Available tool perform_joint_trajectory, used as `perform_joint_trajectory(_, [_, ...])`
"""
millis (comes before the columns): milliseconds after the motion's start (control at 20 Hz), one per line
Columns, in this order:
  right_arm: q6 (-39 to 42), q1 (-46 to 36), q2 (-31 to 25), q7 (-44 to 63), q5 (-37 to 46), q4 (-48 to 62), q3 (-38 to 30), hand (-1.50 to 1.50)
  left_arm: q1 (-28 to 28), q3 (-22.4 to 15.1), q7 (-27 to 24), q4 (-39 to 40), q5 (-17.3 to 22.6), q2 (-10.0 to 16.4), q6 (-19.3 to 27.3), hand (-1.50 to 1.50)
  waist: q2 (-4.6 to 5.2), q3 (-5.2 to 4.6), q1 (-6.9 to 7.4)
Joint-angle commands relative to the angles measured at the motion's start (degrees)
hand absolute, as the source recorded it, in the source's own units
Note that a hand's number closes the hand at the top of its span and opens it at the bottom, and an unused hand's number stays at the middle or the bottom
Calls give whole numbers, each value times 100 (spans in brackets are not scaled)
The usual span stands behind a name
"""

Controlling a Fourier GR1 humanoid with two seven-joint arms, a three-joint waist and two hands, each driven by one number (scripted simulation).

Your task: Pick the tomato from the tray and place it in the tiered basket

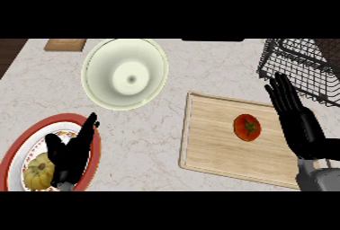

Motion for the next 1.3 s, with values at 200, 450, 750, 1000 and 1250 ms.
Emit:
perform_joint_trajectory(200, [-743,219,314,-185,-367,-534,-882,150,-657,559,-713,76,-1119,918,359,0,56,133,-187])
perform_joint_trajectory(450, [-2894,1327,529,235,299,241,-1635,-150,-541,625,-587,-66,-1163,1175,358,0,51,115,-459])
perform_joint_trajectory(750, [-3840,2712,582,762,1299,-1876,-823,-150,-966,631,-799,382,-1321,1020,184,0,62,112,-184])
perform_joint_trajectory(1000, [-2902,3473,-1151,2249,1724,-2599,-504,-150,-845,667,-703,162,-1214,1141,36,0,65,90,-134])
perform_joint_trajectory(1250, [-2348,3199,-2542,4121,1947,-3435,-631,-150,-1280,612,-550,316,-1391,1082,85,0,108,90,-61])
